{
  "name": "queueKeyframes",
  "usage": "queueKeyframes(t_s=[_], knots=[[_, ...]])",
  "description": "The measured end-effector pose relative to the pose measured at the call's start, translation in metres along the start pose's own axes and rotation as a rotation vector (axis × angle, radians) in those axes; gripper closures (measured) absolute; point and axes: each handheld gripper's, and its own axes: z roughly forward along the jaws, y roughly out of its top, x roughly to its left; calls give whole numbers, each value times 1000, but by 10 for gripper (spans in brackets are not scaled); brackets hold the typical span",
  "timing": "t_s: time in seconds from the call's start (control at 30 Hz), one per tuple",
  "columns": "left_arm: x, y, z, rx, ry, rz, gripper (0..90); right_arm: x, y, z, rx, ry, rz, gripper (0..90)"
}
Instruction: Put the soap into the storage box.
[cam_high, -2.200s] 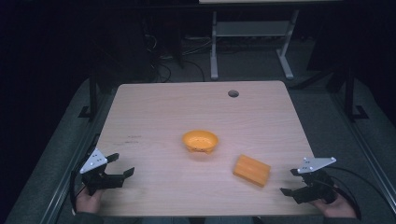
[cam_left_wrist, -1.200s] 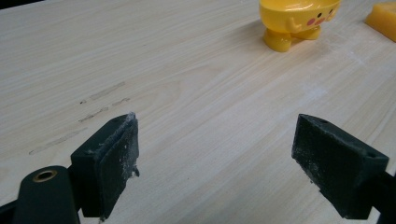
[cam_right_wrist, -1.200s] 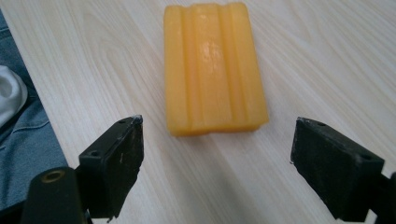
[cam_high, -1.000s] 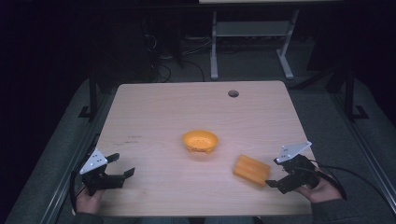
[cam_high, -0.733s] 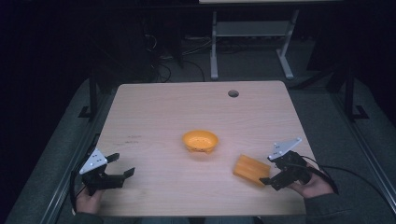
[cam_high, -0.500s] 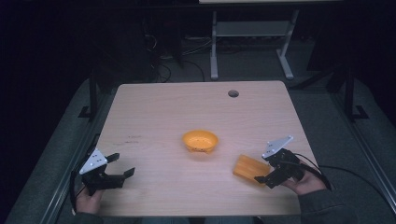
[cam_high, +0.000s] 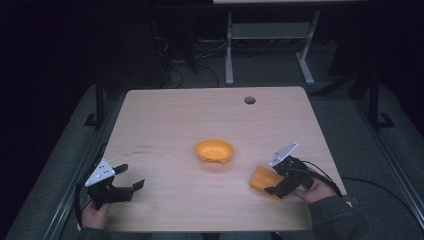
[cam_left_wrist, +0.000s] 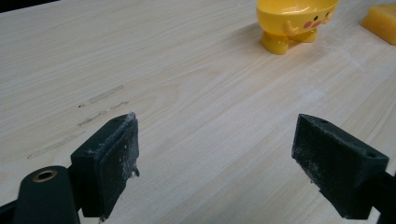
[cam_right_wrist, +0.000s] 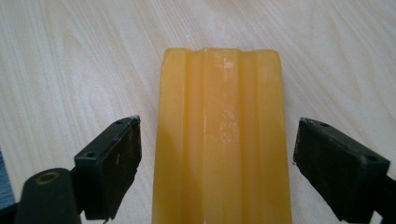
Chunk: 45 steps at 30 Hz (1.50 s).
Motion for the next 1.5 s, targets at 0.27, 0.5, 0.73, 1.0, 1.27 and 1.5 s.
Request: queueKeyframes(t_s=[0.27,0.5,0.73,1.0,1.27,1.5], knots=[[0,0,0,-1,1,0,143,-1,2,11,19,4,2,148],[0,0,0,-1,0,1,143,-3,3,19,44,4,-8,145],[0,0,0,1,-1,0,143,-3,2,26,62,0,-3,147],[0,0,0,0,-2,0,143,-3,1,31,76,5,2,159],[0,0,0,-2,-1,-3,143,-3,0,33,80,-1,-12,194],[0,0,0,-1,0,-2,143,-2,2,33,91,-10,-18,202]])
